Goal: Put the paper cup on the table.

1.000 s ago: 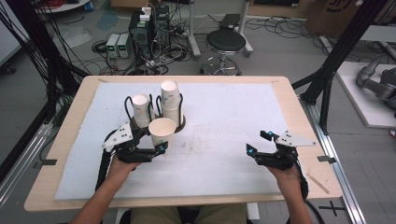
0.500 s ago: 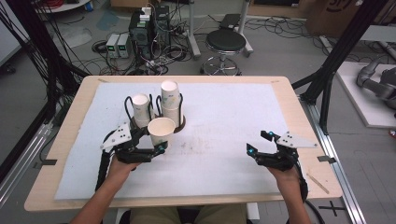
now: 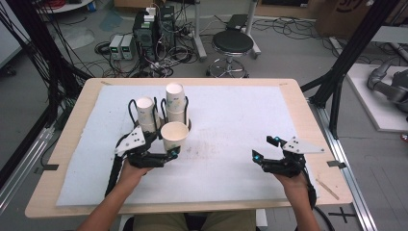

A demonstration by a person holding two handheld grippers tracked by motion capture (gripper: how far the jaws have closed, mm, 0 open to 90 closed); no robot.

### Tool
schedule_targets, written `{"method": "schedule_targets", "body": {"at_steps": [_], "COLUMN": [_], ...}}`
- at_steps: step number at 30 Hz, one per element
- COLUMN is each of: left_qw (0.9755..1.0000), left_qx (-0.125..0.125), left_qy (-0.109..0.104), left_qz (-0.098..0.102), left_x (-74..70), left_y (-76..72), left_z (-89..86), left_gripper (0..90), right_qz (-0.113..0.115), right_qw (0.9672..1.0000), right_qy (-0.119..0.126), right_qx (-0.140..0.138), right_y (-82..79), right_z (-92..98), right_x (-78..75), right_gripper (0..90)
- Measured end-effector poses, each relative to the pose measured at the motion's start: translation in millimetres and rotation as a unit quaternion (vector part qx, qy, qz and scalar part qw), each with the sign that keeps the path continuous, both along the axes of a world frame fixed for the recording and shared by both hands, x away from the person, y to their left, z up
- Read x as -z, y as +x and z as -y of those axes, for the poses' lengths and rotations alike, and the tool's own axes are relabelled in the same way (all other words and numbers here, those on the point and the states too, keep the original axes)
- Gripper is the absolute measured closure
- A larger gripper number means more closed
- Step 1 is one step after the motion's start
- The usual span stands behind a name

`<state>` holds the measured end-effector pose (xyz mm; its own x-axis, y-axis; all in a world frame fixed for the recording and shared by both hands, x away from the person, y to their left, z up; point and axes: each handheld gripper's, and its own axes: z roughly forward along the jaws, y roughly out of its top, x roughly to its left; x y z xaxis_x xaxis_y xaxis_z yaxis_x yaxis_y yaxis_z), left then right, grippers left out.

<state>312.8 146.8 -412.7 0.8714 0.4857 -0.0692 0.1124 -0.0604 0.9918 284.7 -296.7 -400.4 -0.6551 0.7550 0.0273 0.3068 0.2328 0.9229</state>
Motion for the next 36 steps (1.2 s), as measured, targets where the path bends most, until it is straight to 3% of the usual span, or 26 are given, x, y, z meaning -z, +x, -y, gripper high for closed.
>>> {"method": "schedule_targets", "body": {"at_steps": [15,20,24,26,29,33,36], "left_qw": [0.999,0.9973,0.9953,0.9929,0.9867,0.9821,0.9773], "left_qx": [0.016,0.022,0.013,0.006,-0.002,-0.001,0.003], "left_qy": [0.009,0.038,0.061,0.087,0.134,0.16,0.187], "left_qz": [-0.04,-0.059,-0.074,-0.081,-0.092,-0.099,-0.099], "left_x": [26.7,37.6,40.0,39.3,38.8,35.4,32.2], "left_y": [28.7,34.7,36.2,36.1,35.4,33.8,30.2], "left_z": [63.8,81.9,87.1,89.5,94.7,94.0,89.5], "left_gripper": [31.1,31.1,31.7,31.8,32.4,32.5,32.5], "right_qz": [0.0,0.002,0.004,0.004,0.002,0.003,0.002], "right_qw": [1.0,1.0,1.0,1.0,1.0,1.0,1.0], "right_qy": [0.001,0.001,0.0,0.001,0.0,0.0,0.001], "right_qx": [-0.003,-0.003,-0.003,-0.003,-0.003,-0.003,-0.002], "right_y": [0.7,0.1,-0.3,-0.5,-0.9,-1.2,-1.6], "right_z": [0.1,0.7,1.6,1.7,1.6,1.6,2.2], "right_x": [-1.0,-1.5,-1.6,-1.7,-2.1,-2.5,-2.4], "right_gripper": [21.2,21.2,21.2,21.2,21.2,21.2,21.2]}}
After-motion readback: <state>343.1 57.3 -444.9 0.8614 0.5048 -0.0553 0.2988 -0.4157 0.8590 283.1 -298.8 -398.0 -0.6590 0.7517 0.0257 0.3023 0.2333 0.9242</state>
